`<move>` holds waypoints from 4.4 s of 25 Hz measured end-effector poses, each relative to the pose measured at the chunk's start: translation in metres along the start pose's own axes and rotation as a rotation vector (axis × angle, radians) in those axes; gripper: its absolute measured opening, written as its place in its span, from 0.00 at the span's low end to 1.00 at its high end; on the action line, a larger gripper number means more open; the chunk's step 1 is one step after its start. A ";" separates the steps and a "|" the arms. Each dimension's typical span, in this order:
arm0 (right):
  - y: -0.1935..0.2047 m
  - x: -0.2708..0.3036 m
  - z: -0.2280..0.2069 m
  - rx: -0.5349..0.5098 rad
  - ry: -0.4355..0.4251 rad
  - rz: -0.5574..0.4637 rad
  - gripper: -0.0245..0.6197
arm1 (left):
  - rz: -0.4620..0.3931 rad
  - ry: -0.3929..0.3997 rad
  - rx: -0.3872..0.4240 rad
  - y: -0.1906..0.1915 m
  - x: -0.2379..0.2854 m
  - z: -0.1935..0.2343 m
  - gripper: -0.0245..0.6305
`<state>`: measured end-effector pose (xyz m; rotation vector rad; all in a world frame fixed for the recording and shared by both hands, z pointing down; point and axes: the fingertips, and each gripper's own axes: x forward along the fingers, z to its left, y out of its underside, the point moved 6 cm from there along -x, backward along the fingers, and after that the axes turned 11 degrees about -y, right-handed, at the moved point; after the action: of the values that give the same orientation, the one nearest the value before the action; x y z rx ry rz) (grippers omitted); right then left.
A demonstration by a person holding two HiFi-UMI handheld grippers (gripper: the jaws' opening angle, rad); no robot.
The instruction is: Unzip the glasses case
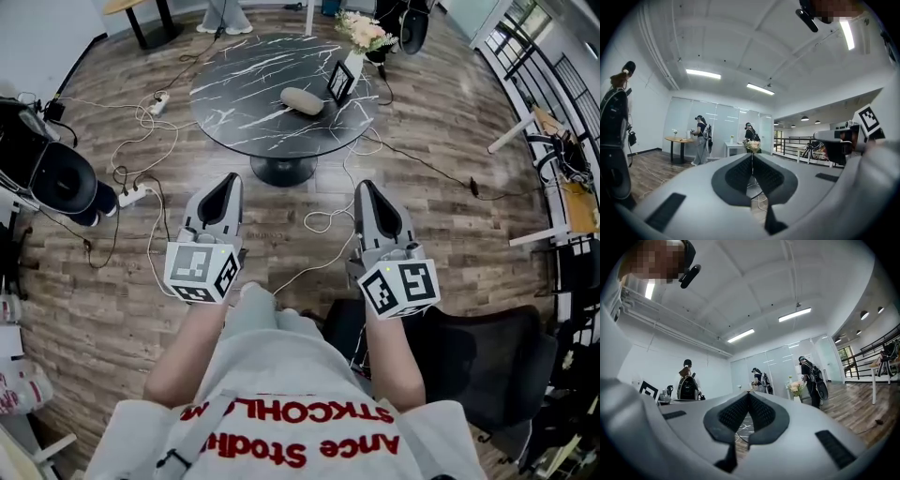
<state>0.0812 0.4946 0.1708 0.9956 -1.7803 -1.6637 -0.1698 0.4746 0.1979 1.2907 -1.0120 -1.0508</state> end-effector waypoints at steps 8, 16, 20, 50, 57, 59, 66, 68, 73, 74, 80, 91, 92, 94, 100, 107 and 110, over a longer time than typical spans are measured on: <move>0.012 0.033 -0.027 0.026 -0.009 0.032 0.06 | -0.015 0.029 -0.013 0.006 0.041 0.002 0.04; 0.017 0.108 -0.070 0.010 0.008 0.056 0.06 | -0.026 0.073 -0.031 0.007 0.132 0.028 0.04; 0.013 0.157 -0.096 -0.004 0.024 0.050 0.06 | -0.031 0.095 -0.040 0.005 0.187 0.047 0.04; 0.023 0.356 -0.301 -0.045 -0.064 0.131 0.06 | 0.055 0.186 -0.093 0.042 0.461 0.065 0.04; 0.050 0.376 -0.336 -0.017 -0.166 0.228 0.06 | 0.113 0.215 -0.048 0.060 0.504 0.056 0.04; 0.056 0.380 -0.345 -0.001 -0.165 0.238 0.06 | 0.137 0.258 -0.034 0.069 0.516 0.055 0.04; 0.099 0.390 -0.358 0.086 -0.149 0.320 0.06 | 0.245 0.361 -0.009 0.113 0.551 0.062 0.04; 0.113 0.388 -0.359 0.109 -0.115 0.347 0.06 | 0.277 0.386 -0.005 0.127 0.557 0.062 0.04; 0.153 0.390 -0.360 0.189 -0.018 0.389 0.06 | 0.362 0.505 0.064 0.158 0.571 0.058 0.04; 0.160 0.391 -0.360 0.194 -0.007 0.399 0.06 | 0.372 0.534 0.089 0.162 0.575 0.058 0.04; 0.190 0.381 -0.359 0.201 0.043 0.485 0.06 | 0.497 0.775 0.096 0.196 0.596 0.052 0.06; 0.227 0.346 -0.353 0.255 0.148 0.568 0.06 | 0.751 1.194 0.300 0.258 0.619 0.018 0.41; 0.230 0.343 -0.352 0.263 0.155 0.572 0.06 | 0.754 1.234 0.342 0.260 0.620 0.013 0.43; 0.233 0.340 -0.350 0.275 0.164 0.579 0.06 | 0.766 1.321 0.417 0.264 0.617 0.001 0.48; 0.237 0.346 -0.344 0.268 0.140 0.587 0.06 | 0.887 1.490 0.645 0.287 0.601 -0.014 0.53; 0.238 0.354 -0.342 0.270 0.105 0.568 0.06 | 0.937 1.490 0.684 0.298 0.600 -0.019 0.53; 0.239 0.357 -0.344 0.269 0.094 0.573 0.06 | 0.964 1.468 0.649 0.298 0.600 -0.017 0.52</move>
<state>0.0914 -0.0025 0.4069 0.5704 -2.0140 -1.0308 -0.0047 -0.1051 0.4920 1.3373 -0.5747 0.9929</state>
